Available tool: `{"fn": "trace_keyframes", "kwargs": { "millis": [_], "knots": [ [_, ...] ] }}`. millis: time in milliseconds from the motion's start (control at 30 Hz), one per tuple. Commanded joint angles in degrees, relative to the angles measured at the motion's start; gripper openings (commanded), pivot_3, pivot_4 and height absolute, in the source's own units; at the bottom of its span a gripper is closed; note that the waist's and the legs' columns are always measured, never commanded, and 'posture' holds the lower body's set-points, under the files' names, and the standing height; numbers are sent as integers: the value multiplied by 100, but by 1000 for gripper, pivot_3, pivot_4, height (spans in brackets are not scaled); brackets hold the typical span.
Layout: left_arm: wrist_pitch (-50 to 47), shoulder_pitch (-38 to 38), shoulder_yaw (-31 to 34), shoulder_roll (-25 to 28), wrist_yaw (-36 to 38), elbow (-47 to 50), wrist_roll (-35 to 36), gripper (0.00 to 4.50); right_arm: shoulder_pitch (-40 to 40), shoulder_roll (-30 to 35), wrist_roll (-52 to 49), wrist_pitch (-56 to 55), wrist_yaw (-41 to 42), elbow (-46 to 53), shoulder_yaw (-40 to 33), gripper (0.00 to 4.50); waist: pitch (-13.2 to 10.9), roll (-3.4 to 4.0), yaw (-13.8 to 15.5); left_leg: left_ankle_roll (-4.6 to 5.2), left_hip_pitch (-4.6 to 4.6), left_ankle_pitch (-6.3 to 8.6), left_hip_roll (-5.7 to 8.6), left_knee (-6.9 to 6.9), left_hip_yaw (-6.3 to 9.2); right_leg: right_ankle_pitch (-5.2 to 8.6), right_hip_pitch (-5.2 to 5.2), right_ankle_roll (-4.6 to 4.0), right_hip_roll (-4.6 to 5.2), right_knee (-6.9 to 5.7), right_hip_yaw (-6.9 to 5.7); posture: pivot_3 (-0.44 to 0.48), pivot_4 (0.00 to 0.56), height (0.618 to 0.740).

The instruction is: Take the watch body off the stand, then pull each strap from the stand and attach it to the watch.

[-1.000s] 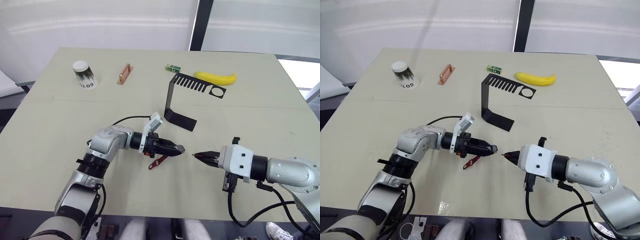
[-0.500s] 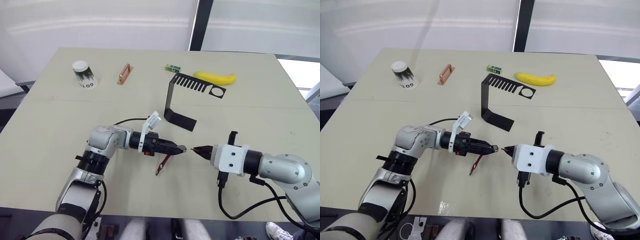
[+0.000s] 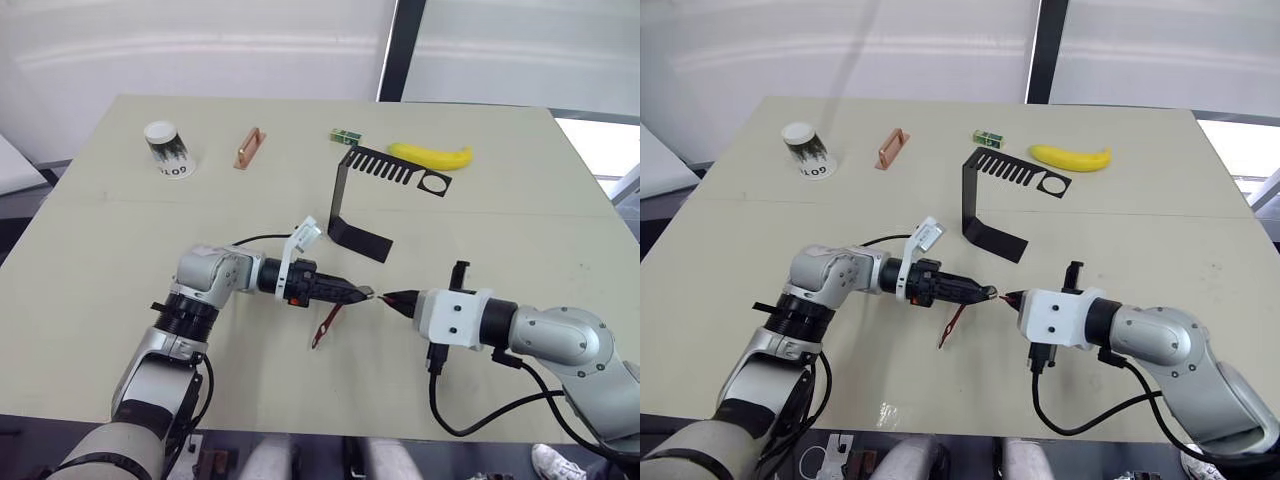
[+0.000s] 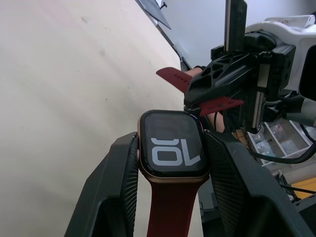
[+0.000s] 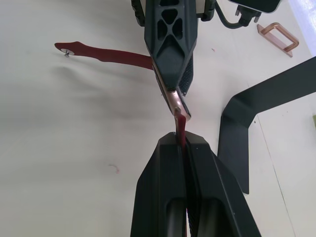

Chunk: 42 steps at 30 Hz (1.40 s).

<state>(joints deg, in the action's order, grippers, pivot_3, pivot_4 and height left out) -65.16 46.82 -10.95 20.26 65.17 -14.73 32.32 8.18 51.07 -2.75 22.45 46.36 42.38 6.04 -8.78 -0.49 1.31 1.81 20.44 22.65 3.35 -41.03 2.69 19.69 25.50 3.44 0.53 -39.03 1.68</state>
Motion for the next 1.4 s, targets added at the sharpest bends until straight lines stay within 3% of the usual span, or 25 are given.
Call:
{"fn": "trace_keyframes", "kwargs": {
  "millis": [33, 1400],
  "knots": [
    [-26, 107, 107, 24, 111, -12, 169, 1579, -3, -44, 100, -112, -60, 17, -58, 0, 0, 0, 1, 0, 0, 0, 0, 0, 0, 0, 0, 0, 0, 0, 0, 0, 150, 740],
    [94, 14, 120, -29, -21, 64, 161, 1579, -53, -340, 78, -274, -31, -24, -168, 0, 0, 0, 2, -1, 0, 0, 1, -2, 0, 0, 2, 0, 0, -5, 0, 0, 150, 740]
  ]
}}
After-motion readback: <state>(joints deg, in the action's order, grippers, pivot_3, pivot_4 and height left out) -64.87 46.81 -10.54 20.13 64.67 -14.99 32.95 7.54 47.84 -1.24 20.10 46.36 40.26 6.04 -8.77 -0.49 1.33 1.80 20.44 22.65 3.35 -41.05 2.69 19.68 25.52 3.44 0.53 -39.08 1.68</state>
